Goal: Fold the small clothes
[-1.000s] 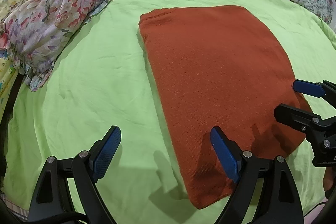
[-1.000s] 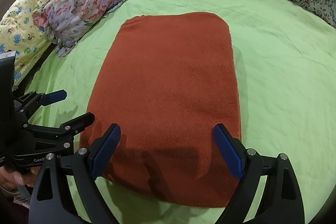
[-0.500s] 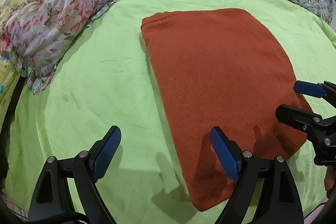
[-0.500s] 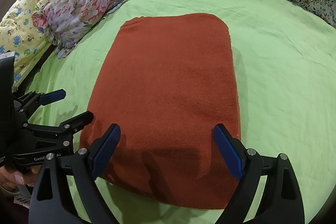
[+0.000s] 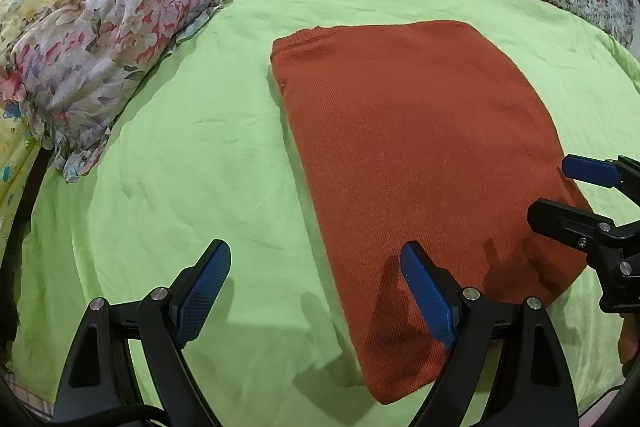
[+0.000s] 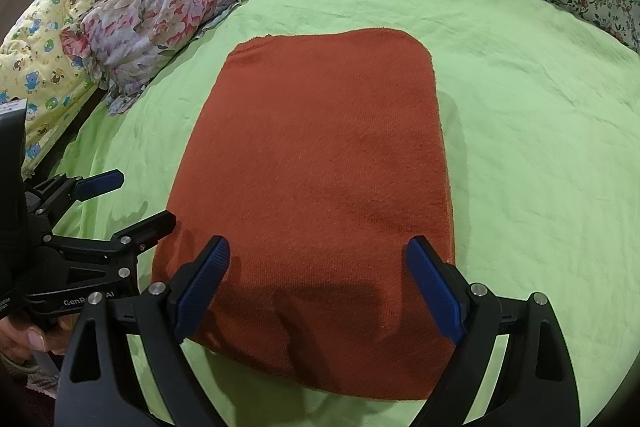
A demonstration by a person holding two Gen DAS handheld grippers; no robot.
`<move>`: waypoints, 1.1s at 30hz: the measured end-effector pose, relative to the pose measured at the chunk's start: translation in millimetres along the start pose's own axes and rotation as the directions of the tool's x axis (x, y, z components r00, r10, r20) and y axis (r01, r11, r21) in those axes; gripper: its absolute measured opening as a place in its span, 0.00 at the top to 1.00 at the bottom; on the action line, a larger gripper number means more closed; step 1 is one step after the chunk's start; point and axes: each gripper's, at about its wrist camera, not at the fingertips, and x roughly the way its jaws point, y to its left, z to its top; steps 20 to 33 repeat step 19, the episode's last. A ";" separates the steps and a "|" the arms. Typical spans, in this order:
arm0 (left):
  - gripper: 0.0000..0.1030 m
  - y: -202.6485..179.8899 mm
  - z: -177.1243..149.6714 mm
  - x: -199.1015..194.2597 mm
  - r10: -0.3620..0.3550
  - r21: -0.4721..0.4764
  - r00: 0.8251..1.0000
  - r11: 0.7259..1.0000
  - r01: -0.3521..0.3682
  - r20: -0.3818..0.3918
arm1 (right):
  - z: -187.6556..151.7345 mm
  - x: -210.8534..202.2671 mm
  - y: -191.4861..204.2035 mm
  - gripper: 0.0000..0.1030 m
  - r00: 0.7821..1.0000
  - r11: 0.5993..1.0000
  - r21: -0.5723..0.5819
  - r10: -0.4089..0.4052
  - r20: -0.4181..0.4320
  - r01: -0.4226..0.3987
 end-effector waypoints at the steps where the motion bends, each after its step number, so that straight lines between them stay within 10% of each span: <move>1: 0.15 0.2 0.2 -0.1 0.000 0.000 1.000 1.000 0.000 0.000 | 0.0 -0.6 -0.1 0.12 1.000 1.000 0.000 0.000 0.001 0.000; 33: 0.15 -0.1 -2.7 -2.8 0.003 -0.011 1.000 1.000 -0.003 0.007 | -1.2 -3.3 -1.3 0.12 1.000 1.000 0.008 -0.002 0.010 0.002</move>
